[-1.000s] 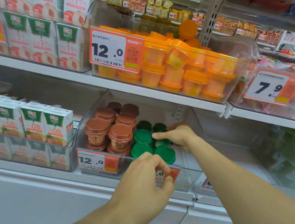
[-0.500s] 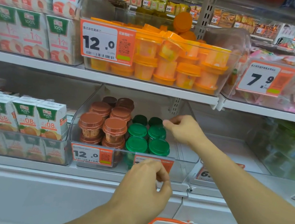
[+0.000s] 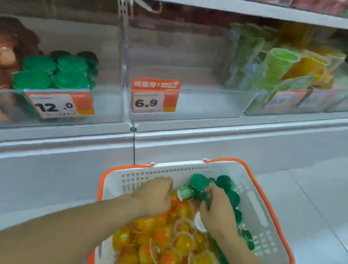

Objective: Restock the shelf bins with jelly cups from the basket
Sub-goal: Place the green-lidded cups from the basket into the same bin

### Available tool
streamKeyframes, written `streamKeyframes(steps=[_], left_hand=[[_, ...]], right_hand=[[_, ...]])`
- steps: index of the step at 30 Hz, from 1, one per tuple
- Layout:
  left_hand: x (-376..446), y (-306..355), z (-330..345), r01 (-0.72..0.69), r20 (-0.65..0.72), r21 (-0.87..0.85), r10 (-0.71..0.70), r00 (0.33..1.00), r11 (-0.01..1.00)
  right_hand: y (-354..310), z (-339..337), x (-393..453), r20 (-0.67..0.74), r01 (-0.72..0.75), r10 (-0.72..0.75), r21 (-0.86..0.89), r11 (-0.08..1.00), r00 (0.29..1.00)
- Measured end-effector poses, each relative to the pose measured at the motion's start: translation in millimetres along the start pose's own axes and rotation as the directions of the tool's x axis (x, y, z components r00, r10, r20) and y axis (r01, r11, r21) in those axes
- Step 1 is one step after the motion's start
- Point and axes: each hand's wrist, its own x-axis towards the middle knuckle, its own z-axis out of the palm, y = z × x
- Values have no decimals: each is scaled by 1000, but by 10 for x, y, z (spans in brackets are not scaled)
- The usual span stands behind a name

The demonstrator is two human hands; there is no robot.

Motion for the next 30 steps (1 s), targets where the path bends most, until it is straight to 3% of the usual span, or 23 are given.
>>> streamKeyframes(steps=[3, 8, 15, 20, 23, 25, 27, 30], left_hand=[[392, 234, 485, 51, -70, -63, -55, 996, 997], [860, 331, 1081, 185, -188, -9, -184, 965, 983], [1241, 122, 1406, 181, -132, -68, -189, 973, 981], [1159, 16, 1254, 125, -94, -54, -130, 987, 991], [977, 41, 1001, 140, -81, -226, -162, 983, 964], [800, 52, 758, 153, -33, -327, -173, 984, 933], [624, 10, 503, 156, 34, -421, -156, 987, 893], [346, -97, 92, 191, 143, -584, -132, 981, 789]], right_hand=[[373, -42, -58, 37, -122, 125, -72, 990, 991], [584, 55, 113, 89, -261, 265, -54, 964, 960], [646, 328, 441, 129, -299, 291, 51, 953, 948], [677, 386, 565, 167, -337, 341, -49, 940, 925], [564, 356, 598, 73, -315, 330, -166, 934, 941], [415, 282, 596, 51, -310, 321, -157, 938, 946], [233, 148, 619, 115, -312, 324, -114, 943, 939], [-85, -136, 687, 371, -356, 303, 84, 931, 878]])
